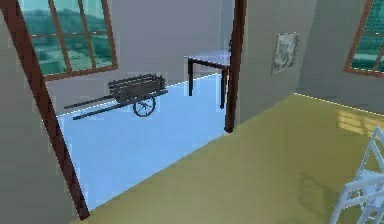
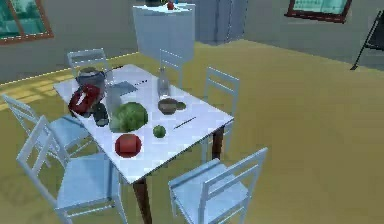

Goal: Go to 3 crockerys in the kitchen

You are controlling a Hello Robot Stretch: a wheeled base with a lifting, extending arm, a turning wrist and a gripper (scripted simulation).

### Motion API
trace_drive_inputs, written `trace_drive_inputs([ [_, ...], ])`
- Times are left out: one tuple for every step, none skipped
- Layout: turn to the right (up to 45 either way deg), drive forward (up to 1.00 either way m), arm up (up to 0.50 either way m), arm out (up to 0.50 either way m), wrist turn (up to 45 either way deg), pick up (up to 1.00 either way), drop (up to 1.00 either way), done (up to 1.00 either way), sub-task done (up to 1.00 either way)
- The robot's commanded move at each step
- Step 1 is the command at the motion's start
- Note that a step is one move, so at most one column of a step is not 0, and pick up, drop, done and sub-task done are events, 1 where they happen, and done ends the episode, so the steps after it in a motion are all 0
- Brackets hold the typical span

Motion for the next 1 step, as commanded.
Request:
trace_drive_inputs([
  [45.0,0.00,0.00,0.00,0.0,0.00,0.00,0.00,0.00],
])
